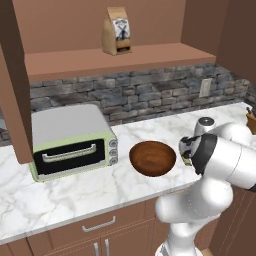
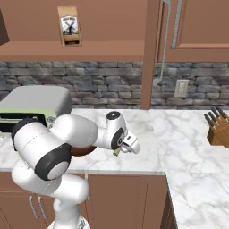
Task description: Pick the egg and butter from the fridge and place them by the bowl for mixing.
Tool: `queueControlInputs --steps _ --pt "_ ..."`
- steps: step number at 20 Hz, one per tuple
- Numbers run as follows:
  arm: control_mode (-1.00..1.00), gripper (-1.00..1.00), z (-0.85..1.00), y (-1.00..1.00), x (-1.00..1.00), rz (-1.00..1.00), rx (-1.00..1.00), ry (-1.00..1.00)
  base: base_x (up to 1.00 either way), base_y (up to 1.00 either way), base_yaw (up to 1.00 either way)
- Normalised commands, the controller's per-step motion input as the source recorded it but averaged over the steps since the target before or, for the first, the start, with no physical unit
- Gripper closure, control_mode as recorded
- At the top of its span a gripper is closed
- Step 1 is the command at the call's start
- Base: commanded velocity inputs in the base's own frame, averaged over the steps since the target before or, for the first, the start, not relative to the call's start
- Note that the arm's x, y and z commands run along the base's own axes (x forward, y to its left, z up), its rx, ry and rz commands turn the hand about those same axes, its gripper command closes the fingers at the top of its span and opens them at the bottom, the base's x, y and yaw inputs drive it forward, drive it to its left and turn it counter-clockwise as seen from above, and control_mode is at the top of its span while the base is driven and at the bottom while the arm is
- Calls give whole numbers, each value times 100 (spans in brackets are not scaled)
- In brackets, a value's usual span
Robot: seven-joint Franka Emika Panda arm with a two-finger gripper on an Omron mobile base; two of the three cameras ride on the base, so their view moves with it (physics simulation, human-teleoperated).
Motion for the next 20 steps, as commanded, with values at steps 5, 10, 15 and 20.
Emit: queueControlInputs --steps 5,10,15,20 --pt "-100 100 -27 -5 25 0 2 9 0 0 0" --pt "-100 100 -27 -10 23 -1 2 9 0 0 0" --pt "-100 100 -25 -9 20 -2 0 6 0 0 0" --pt "-100 -100 -22 -3 15 0 0 1 0 0 0"
